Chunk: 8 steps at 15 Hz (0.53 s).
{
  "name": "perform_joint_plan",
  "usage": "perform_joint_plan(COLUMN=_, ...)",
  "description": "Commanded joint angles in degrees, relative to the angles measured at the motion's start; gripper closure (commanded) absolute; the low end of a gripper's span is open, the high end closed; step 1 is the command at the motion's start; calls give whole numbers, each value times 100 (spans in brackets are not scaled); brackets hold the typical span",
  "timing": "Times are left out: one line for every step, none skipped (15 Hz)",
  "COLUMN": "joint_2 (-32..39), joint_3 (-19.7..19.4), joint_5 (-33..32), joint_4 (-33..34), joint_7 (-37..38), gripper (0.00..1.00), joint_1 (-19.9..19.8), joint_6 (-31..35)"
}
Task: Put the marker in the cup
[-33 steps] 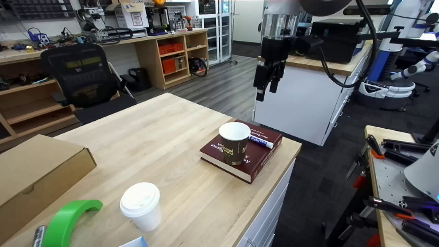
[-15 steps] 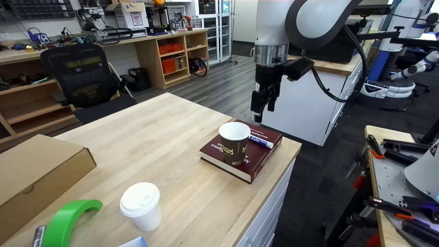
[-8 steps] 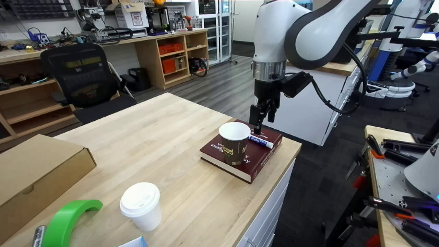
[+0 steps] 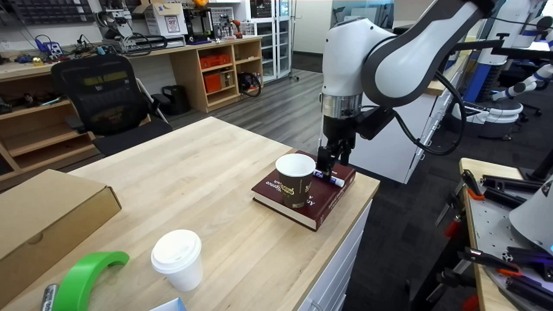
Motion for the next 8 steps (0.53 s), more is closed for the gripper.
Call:
perform_joint_plan(joint_2=97, joint_3=-92, joint_5=13, joint_4=-113, joint_7=154, gripper=0, joint_1=111, joint_6=347)
perform_joint_plan(joint_2=137, joint_3=-92, joint_5=29, joint_4=-111, joint_7=132, gripper=0, joint_1=114, joint_6=387)
perform_joint_plan(joint_2=170, joint_3=-89, joint_5=52, joint_4=-108, joint_7=109, gripper=0, joint_1=118, joint_6=415)
perform_joint_plan(joint_2=192, joint_3=-85, joint_5=64, joint_4=-118, joint_7=99, gripper=0, joint_1=125, joint_6=435)
perform_joint_plan(joint_2=213, joint_3=-84, joint_5=71, joint_4=-121, joint_7=85, gripper=0, joint_1=131, joint_6=450)
perform_joint_plan(joint_2=209, joint_3=-64, joint_5=116, joint_4=-142, joint_7=19, gripper=25, joint_1=127, joint_6=463)
perform_joint_plan(joint_2=190, joint_3=-83, joint_5=103, joint_4=-167, joint_7=89, gripper=26, joint_1=148, joint_6=482)
perform_joint_plan(joint_2=150, joint_3=-82, joint_5=129, joint_4=-208, joint_7=88, gripper=33, joint_1=149, joint_6=509)
